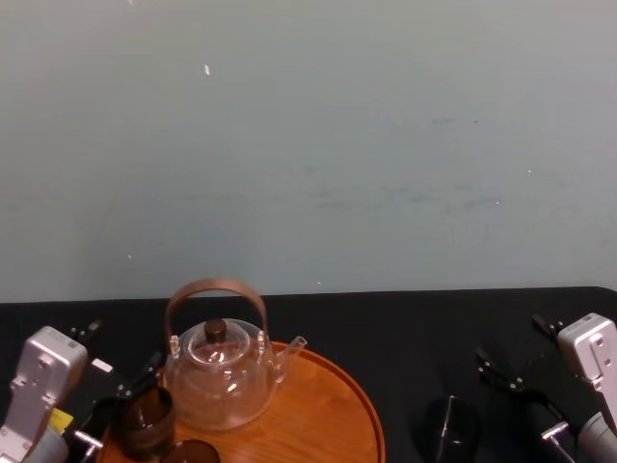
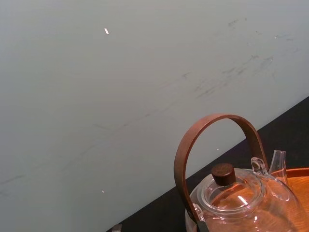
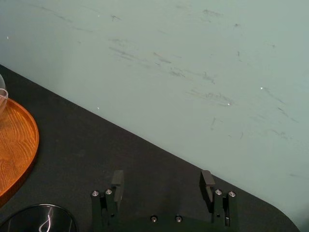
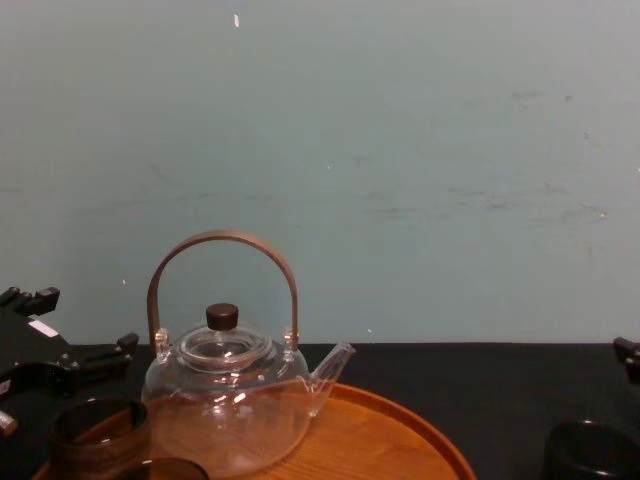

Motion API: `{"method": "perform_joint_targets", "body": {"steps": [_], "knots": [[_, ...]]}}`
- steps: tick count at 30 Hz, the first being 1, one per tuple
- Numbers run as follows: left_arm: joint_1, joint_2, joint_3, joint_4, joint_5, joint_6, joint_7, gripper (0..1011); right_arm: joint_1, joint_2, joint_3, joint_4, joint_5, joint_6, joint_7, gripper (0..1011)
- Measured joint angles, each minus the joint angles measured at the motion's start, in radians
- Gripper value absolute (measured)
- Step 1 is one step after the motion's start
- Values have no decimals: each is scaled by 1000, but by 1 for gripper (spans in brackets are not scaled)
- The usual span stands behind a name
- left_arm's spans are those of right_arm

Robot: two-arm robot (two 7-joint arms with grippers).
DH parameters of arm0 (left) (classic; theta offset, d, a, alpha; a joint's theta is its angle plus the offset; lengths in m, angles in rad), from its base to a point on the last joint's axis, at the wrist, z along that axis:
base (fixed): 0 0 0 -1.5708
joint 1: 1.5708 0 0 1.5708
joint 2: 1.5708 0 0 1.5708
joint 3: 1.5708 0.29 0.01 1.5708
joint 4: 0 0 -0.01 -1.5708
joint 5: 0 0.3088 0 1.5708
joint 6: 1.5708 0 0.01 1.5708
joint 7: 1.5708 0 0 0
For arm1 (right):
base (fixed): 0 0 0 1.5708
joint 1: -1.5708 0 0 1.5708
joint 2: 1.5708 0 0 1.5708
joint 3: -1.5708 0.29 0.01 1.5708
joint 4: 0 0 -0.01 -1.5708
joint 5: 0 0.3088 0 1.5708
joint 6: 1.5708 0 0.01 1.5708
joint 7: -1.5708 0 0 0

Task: Pick up the glass from the table and place it on the tray.

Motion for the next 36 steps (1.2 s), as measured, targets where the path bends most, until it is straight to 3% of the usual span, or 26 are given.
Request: {"method": "perform_joint_targets", "body": {"steps": [36], "knots": [[0,0,0,0,0,0,0,1001,0,0,0,0,0,0,0,1002]]}}
